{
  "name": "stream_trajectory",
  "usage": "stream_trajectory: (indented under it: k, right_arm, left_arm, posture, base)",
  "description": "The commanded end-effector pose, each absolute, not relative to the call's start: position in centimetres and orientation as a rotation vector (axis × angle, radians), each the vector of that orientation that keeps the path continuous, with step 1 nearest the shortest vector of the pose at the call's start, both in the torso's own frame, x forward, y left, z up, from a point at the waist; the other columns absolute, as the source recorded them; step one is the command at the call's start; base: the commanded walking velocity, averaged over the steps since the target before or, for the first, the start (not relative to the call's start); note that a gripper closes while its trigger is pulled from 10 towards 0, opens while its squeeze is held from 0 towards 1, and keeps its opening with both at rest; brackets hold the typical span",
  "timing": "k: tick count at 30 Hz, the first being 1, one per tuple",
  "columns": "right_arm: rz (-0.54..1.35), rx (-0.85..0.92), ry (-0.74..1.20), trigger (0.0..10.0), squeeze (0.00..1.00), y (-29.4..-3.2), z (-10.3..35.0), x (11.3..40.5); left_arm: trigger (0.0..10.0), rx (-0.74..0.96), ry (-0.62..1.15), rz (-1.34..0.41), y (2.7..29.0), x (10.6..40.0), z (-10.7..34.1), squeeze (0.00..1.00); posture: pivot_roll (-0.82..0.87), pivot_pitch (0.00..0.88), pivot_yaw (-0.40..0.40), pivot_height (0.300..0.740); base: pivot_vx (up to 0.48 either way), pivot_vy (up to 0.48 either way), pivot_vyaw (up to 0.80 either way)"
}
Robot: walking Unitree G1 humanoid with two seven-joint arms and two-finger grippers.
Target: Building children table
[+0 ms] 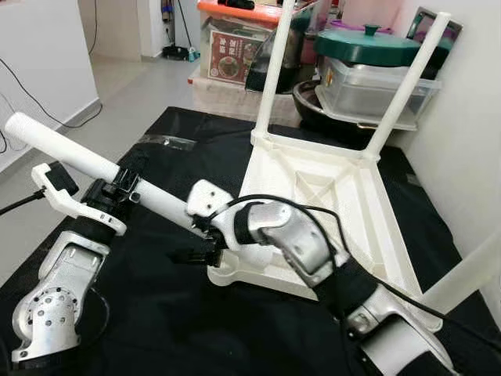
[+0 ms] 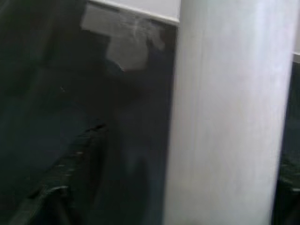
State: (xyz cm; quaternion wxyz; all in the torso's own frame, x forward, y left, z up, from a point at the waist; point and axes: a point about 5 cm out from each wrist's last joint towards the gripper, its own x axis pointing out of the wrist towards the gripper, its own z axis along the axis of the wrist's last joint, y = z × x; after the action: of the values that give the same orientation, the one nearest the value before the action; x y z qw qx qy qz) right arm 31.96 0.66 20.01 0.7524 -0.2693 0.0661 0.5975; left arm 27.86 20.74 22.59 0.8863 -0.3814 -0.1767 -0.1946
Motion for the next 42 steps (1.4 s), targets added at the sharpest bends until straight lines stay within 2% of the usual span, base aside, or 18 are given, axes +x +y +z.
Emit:
stream_trajectory:
  k: [1,21,22,23,24,25,26,27,30,38,39,41,42]
  right_arm:
    - [1.37,-0.644,0.148,0.0,0.0,1.6,19.5,31.3]
    - [1.337,-0.593,0.25,0.0,0.0,-0.8,19.3,32.3]
    - [1.334,-0.585,0.254,0.0,0.0,-1.0,19.3,32.4]
    - [1.327,-0.572,0.26,0.0,0.0,-1.3,19.3,32.5]
    - [1.327,-0.572,0.26,0.0,0.0,-1.3,19.3,32.5]
    - [1.321,-0.559,0.262,0.0,0.0,-1.5,19.4,32.5]
    - [1.321,-0.559,0.262,0.0,0.0,-1.5,19.4,32.5]
    - [1.312,-0.544,0.264,0.0,0.0,-1.8,19.5,32.6]
    - [1.293,-0.518,0.262,0.0,0.0,-2.3,19.8,32.9]
    - [1.186,-0.411,0.229,0.0,0.0,-5.3,22.6,34.8]
    - [1.164,-0.398,0.222,0.0,0.0,-6.0,23.1,35.1]
    - [1.151,-0.39,0.217,0.0,0.0,-6.4,23.4,35.3]
    - [1.135,-0.382,0.213,0.0,0.0,-7.0,23.8,35.5]
  left_arm:
    - [0.0,-0.789,-0.37,-0.438,19.9,28.1,22.9,0.0]
    - [0.0,-0.772,-0.355,-0.491,18.6,28.0,22.7,0.0]
    - [0.2,-0.777,-0.352,-0.5,18.6,28.0,22.7,0.0]
    - [10.0,-0.752,-0.351,-0.499,18.5,27.9,22.6,0.0]
    - [10.0,-0.752,-0.351,-0.499,18.5,27.9,22.6,0.0]
    - [10.0,-0.729,-0.365,-0.486,18.7,27.8,22.7,0.27]
    - [10.0,-0.729,-0.365,-0.486,18.7,27.8,22.7,0.27]
    - [10.0,-0.729,-0.393,-0.454,19.1,27.8,22.8,1.0]
    - [10.0,-0.746,-0.433,-0.417,19.8,27.8,23.2,1.0]
    - [10.0,-0.77,-0.456,-0.479,20.1,26.8,24.5,1.0]
    - [10.0,-0.775,-0.46,-0.495,20.1,26.7,24.7,0.33]
    - [10.0,-0.778,-0.463,-0.508,20.2,26.6,24.9,0.33]
    - [10.0,-0.775,-0.464,-0.521,20.2,26.4,24.9,0.0]
  posture:
    - [0.14,0.0,-0.13,0.74]
    - [0.1,0.0,-0.127,0.74]
    - [0.1,0.0,-0.13,0.74]
    - [0.11,0.0,-0.133,0.74]
    - [0.11,0.0,-0.133,0.74]
    - [0.11,0.0,-0.135,0.74]
    - [0.11,0.0,-0.135,0.74]
    - [0.11,0.0,-0.135,0.74]
    - [0.11,0.0,-0.136,0.74]
    - [0.11,0.0,-0.14,0.74]
    - [0.11,0.0,-0.138,0.74]
    - [0.11,0.0,-0.138,0.74]
    - [0.11,0.0,-0.138,0.74]
  base:
    - [0.0,0.0,0.0]
    - [0.0,0.0,0.0]
    - [0.0,0.0,0.0]
    - [0.0,0.0,0.0]
    - [0.0,0.0,0.0]
    - [0.0,0.0,0.0]
    - [0.0,0.0,0.0]
    - [0.0,0.0,0.0]
    - [0.0,0.0,0.0]
    - [0.0,0.0,0.0]
    - [0.0,0.0,0.0]
    - [0.0,0.0,0.0]
    - [0.0,0.0,0.0]
